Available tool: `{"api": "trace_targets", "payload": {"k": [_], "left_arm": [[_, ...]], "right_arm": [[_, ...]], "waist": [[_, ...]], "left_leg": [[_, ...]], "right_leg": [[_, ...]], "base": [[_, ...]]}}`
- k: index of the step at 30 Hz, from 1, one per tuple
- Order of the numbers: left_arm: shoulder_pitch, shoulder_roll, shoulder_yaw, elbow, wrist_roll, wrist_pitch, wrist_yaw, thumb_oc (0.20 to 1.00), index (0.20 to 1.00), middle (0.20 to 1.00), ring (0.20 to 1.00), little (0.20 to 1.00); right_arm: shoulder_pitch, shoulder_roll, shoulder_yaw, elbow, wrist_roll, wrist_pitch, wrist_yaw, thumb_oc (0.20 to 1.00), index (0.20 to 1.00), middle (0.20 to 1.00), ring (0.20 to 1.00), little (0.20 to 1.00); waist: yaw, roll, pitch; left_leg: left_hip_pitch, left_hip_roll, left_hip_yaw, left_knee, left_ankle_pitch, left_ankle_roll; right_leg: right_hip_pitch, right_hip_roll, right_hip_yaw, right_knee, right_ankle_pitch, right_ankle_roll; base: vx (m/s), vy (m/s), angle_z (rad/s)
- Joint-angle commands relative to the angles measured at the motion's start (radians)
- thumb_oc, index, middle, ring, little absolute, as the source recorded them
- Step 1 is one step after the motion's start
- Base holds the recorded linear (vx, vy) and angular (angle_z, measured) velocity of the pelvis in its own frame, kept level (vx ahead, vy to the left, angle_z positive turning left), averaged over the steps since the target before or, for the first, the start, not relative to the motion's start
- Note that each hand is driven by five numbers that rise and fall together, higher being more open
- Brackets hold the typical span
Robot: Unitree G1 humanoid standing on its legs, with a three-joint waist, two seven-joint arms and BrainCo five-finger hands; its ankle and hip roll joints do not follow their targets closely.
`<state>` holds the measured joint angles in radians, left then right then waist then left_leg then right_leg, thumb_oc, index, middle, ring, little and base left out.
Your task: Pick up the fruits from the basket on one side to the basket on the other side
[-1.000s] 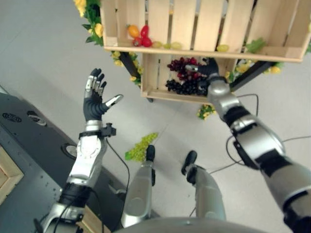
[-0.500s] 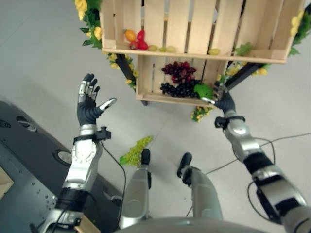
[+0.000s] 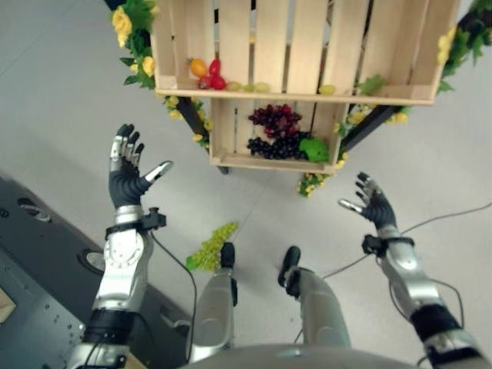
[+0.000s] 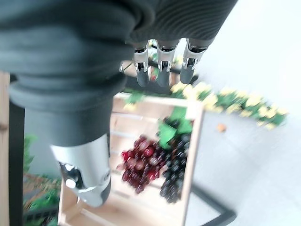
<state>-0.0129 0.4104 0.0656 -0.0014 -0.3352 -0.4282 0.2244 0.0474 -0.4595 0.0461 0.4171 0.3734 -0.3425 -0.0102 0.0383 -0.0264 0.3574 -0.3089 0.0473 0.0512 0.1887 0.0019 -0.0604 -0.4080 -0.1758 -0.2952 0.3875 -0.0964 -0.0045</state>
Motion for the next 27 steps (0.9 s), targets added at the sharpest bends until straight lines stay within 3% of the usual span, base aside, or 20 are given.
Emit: {"api": "trace_targets", "payload": {"k": [1,9,15,24,25,26,27], "left_arm": [[0.033,0.018,0.038,-0.061,0.034,-0.075,-0.014,1.0,1.0,1.0,1.0,1.0],[0.099,0.014,0.035,0.076,0.026,-0.061,-0.047,1.0,1.0,1.0,1.0,1.0],[0.111,0.001,0.028,0.176,0.015,-0.052,-0.048,1.0,1.0,1.0,1.0,1.0],[0.115,-0.016,-0.018,0.179,0.019,-0.053,-0.072,1.0,1.0,1.0,1.0,1.0],[0.098,-0.024,-0.03,0.187,0.015,-0.052,-0.069,1.0,1.0,1.0,1.0,1.0],[0.091,-0.027,-0.035,0.192,0.013,-0.047,-0.071,1.0,1.0,1.0,1.0,1.0],[0.091,-0.027,-0.035,0.192,0.013,-0.047,-0.071,1.0,1.0,1.0,1.0,1.0]], "right_arm": [[0.015,-0.026,-0.009,-0.055,-0.006,-0.067,0.031,1.0,1.0,1.0,1.0,1.0],[0.03,-0.053,0.004,-0.111,-0.043,-0.061,0.061,1.0,1.0,1.0,1.0,1.0],[-0.001,-0.07,0.046,-0.143,-0.077,-0.061,0.064,1.0,1.0,1.0,1.0,1.0],[-0.056,-0.089,0.101,-0.191,-0.113,-0.078,0.045,1.0,1.0,1.0,1.0,1.0],[-0.078,-0.088,0.113,-0.187,-0.123,-0.078,0.022,1.0,1.0,1.0,1.0,1.0],[-0.085,-0.089,0.11,-0.192,-0.128,-0.079,0.013,1.0,1.0,1.0,1.0,1.0],[-0.085,-0.09,0.111,-0.192,-0.128,-0.079,0.012,1.0,1.0,1.0,1.0,1.0]], "waist": [[-0.014,-0.02,-0.054],[-0.005,-0.018,-0.072],[0.015,-0.014,-0.076],[0.082,0.021,-0.076],[0.096,0.025,-0.078],[0.083,0.026,-0.084],[0.084,0.026,-0.084]], "left_leg": [[-0.027,-0.013,-0.004,0.105,-0.07,0.01],[0.032,-0.004,-0.006,0.107,-0.072,0.005],[0.026,0.003,-0.034,0.108,-0.048,-0.009],[-0.03,0.017,-0.12,0.099,0.036,-0.067],[-0.056,0.008,-0.088,0.109,0.038,-0.066],[-0.064,0.02,-0.005,0.112,0.036,-0.045],[-0.064,0.021,-0.003,0.116,0.031,-0.045]], "right_leg": [[0.067,-0.019,0.04,-0.096,0.07,0.101],[0.117,-0.012,0.049,-0.069,0.042,0.096],[0.135,-0.006,0.016,-0.071,0.03,0.082],[0.194,0.002,-0.127,-0.13,0.009,0.063],[0.222,-0.004,-0.167,-0.16,-0.009,0.07],[0.23,-0.008,-0.201,-0.172,-0.004,0.072],[0.23,-0.008,-0.2,-0.172,-0.005,0.073]], "base": [[0.01,0.009,-0.09],[0.01,-0.015,-0.04],[-0.02,-0.085,0.09],[-0.01,-0.112,0.44],[0.01,-0.128,0.78],[0.02,-0.095,0.8],[-0.05,-0.03,1.19]]}}
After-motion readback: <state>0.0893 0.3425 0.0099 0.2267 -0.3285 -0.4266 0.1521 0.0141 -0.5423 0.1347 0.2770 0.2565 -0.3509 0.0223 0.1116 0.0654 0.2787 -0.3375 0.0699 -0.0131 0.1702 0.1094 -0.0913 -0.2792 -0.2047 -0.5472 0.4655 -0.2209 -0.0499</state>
